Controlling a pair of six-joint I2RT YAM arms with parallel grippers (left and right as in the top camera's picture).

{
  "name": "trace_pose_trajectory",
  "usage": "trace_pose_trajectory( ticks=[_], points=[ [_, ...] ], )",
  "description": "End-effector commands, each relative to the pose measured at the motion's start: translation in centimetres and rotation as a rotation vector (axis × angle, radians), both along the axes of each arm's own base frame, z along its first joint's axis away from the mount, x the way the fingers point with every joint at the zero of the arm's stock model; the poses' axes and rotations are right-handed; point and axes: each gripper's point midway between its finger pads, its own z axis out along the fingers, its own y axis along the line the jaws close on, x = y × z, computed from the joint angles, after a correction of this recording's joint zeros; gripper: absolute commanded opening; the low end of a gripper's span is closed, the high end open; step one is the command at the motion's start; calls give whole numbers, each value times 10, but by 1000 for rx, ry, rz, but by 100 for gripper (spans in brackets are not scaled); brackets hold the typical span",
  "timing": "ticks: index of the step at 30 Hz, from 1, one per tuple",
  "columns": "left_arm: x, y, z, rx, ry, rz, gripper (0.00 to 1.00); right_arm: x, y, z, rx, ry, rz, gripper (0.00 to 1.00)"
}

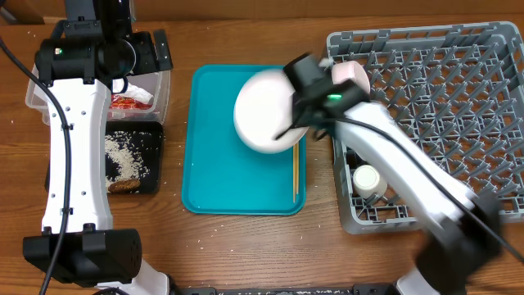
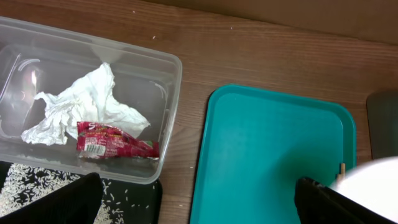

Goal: Sort waste into correct bins and load items into the dishwasher
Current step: 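Lift the white plate with right gripper and stand it in the rack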

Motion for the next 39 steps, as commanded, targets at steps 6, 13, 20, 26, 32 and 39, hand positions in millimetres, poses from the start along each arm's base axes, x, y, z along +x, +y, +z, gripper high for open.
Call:
trace_pose_trajectory(
  ticks=[6, 13, 20, 26, 32, 39],
  points=[
    [1, -1, 4, 5, -11, -14, 100, -18, -126, 138, -507, -321, -172, 4],
    [1, -1, 4, 5, -11, -14, 100, 17, -200, 114, -671, -170, -185, 4],
    [1, -1, 4, 5, -11, -14, 100, 66, -229, 75, -680, -106, -97, 4],
    [1, -1, 4, 5, -11, -14, 100, 92, -227, 32, -704, -37, -57, 4],
    [1, -1, 4, 5, -11, -14, 100, 104, -226, -9, -703, 33, -44, 4],
    [1, -1, 4, 5, -11, -14, 100, 110, -230, -6, -667, -24, -121, 4]
  ],
)
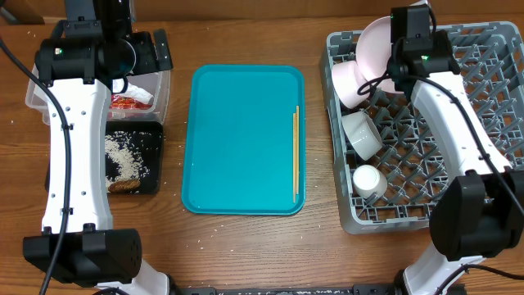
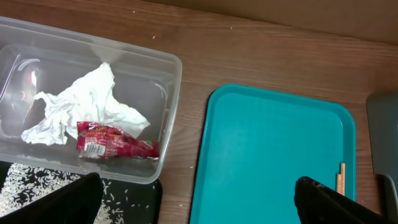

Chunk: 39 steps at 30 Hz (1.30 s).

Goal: Sort waste into correct bins and load items into the dishwasher
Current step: 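Lift the white plate with right gripper and stand it in the rack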

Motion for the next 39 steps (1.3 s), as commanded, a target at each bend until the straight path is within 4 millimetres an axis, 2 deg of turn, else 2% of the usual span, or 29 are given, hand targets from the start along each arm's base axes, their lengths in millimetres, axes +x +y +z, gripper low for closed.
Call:
trace_pose_trajectory(
  ticks=[1, 3, 10, 16, 19, 23, 29, 33, 39],
  points=[
    [1, -1, 4, 5, -11, -14, 100, 4, -2, -7, 26, -22, -28, 4],
    [1, -1, 4, 5, -11, -14, 100, 3, -6, -3, 25, -35, -44, 4],
    [1, -1, 4, 5, -11, -13, 100, -6, -26, 31, 16, -158, -149, 4],
    [1, -1, 4, 5, -11, -14, 100, -15, -33, 63, 5, -241, -180, 4],
    [1, -1, 4, 5, -11, -14, 100, -18, -33, 70, 5, -257, -183, 4],
    [1, -1, 4, 5, -11, -14, 100, -19, -32, 70, 9, -255, -178, 4],
    [1, -1, 4, 5, -11, -14, 100, -22, -32, 56, 33, -227, -202, 4],
    [1, -1, 4, 5, -11, -14, 100, -31, -39, 49, 40, -259, -306, 4],
    [1, -1, 4, 5, -11, -14, 100, -36, -26, 41, 109, -299, -350, 4]
  ],
)
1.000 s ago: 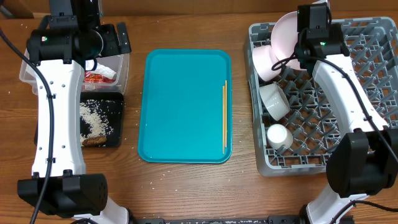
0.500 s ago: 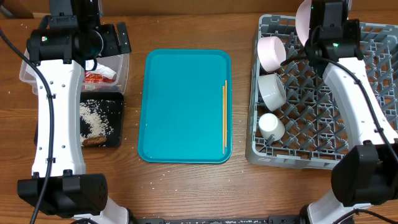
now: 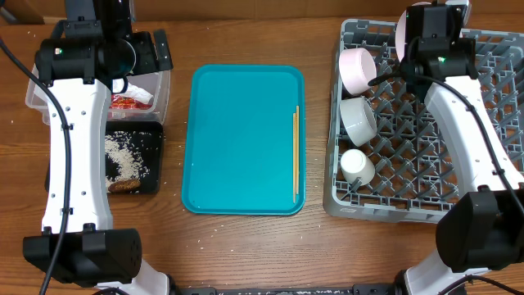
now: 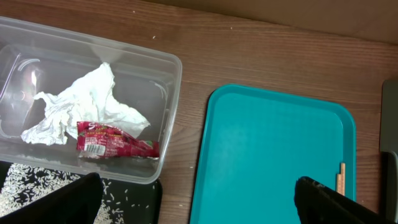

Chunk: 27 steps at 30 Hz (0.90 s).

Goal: Sort waste into correct bins and load items into the dishwasher
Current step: 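Lift the white plate with right gripper and stand it in the rack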

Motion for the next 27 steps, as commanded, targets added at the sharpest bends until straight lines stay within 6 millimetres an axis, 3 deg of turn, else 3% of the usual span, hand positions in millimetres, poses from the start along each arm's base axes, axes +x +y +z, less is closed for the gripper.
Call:
trace_pose_trajectory(
  ticks=[1, 18, 23, 24, 25, 27],
  points=[
    [1, -1, 4, 5, -11, -14, 100, -1, 10, 6, 47, -102, -59, 4],
    [1, -1, 4, 5, -11, -14, 100, -15, 13, -41, 79, 4, -138, 4],
    [1, -1, 4, 5, -11, -14, 100, -15, 26, -52, 148, 41, -96, 4],
    [1, -1, 4, 5, -11, -14, 100, -15, 29, -56, 173, 54, -84, 8],
    [1, -1, 4, 5, -11, -14, 100, -15, 33, -61, 199, 68, -72, 18],
    [1, -1, 4, 5, -11, -14, 100, -18, 36, -65, 220, 89, -62, 62]
  ],
)
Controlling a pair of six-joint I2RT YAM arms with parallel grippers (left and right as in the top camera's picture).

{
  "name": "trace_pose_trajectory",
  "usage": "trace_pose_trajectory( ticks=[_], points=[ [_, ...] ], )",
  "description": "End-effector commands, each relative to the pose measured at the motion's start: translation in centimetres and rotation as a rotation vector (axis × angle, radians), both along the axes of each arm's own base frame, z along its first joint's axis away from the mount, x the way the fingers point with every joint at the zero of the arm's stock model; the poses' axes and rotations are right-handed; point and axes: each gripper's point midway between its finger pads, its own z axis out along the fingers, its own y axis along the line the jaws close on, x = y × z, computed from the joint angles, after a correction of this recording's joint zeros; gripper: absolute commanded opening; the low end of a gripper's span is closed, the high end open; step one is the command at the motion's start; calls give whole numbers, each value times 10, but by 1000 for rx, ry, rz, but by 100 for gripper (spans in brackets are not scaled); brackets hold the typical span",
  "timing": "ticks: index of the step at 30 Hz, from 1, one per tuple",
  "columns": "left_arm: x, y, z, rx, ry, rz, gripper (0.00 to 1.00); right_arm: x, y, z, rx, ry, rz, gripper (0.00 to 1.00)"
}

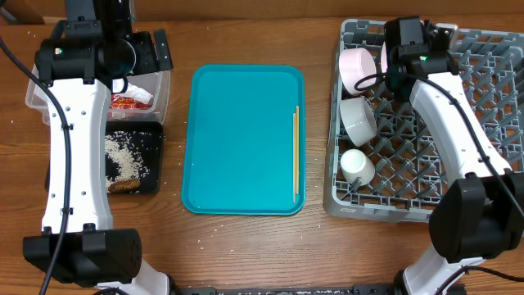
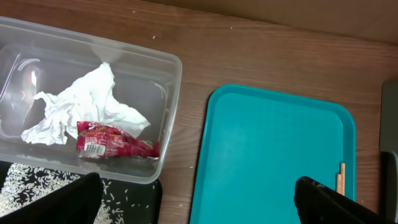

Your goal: Sort waste into correct bins and load items into the dishwasher

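The teal tray (image 1: pixel 246 139) holds only a pair of chopsticks (image 1: pixel 295 156) along its right edge; one tip shows in the left wrist view (image 2: pixel 341 177). The grey dishwasher rack (image 1: pixel 458 164) carries a pink bowl (image 1: pixel 356 70), a white bowl (image 1: pixel 359 120) and a small white cup (image 1: pixel 357 166) in its left column. My right gripper (image 1: pixel 405 45) hangs over the rack's back left part, and its wrist hides the fingers and anything between them. My left gripper (image 2: pixel 199 202) is open and empty, between the clear bin and the tray.
A clear bin (image 2: pixel 168 112) at the far left holds a crumpled white tissue (image 2: pixel 87 102) and a red wrapper (image 2: pixel 115 146). In front of it, a black bin (image 1: pixel 131 156) holds rice. Grains lie scattered on the wooden table (image 1: pixel 246 246).
My right gripper has shifted a little to the left over the rack's back. The upright plate edge seen beside it no longer shows. The left arm has not moved.
First my right gripper held a white plate above the tray. Then it was at the rack's back left corner with the plate tilted. Later the plate stood on edge at the rack's back and the rack had shifted slightly. The left gripper stayed open throughout.
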Motion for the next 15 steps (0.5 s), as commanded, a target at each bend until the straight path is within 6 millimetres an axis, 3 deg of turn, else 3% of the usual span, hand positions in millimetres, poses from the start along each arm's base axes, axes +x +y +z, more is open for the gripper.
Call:
trace_pose_trajectory(
  ticks=[1, 2, 4, 15],
  points=[
    [1, -1, 4, 5, -11, -14, 100, 3, 14, -13, 85, 20, 36, 76],
    [1, -1, 4, 5, -11, -13, 100, 2, 14, -13, 87, 24, 37, 91],
    [1, -1, 4, 5, -11, -14, 100, 0, 14, -11, 87, 29, 37, 100],
    [1, -1, 4, 5, -11, -14, 100, -1, 33, 16, 216, -32, 103, 100]
  ],
)
